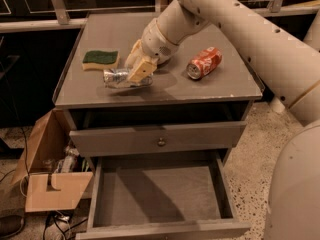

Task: Pick redbull can from middle drawer and place on counter

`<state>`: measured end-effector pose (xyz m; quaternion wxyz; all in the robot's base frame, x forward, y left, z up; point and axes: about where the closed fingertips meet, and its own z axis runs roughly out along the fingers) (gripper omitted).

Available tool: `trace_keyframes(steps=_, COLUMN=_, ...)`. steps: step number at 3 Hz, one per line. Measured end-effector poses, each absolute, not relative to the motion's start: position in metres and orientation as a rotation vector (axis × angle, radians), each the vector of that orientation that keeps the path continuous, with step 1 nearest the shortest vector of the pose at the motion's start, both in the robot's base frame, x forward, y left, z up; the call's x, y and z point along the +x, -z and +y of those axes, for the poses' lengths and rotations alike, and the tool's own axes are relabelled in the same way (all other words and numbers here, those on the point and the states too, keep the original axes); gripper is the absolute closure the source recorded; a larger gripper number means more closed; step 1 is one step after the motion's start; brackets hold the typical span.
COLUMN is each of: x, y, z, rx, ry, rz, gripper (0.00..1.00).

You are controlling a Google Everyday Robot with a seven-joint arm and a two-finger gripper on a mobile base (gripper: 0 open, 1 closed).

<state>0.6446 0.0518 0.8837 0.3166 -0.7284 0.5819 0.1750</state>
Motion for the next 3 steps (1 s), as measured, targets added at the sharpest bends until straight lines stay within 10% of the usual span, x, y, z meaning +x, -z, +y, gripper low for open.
trace_keyframes(steps=2, x=0.6485, y=-0.8683, z=0.0597, rx=-1.963, ry=-0.441, rz=1.599, gripper=1.00)
trace_keyframes(steps=3, x=0.6485, y=-0.8683, z=0.0597, rx=-1.963, ry=-0.441, rz=1.599, gripper=0.81)
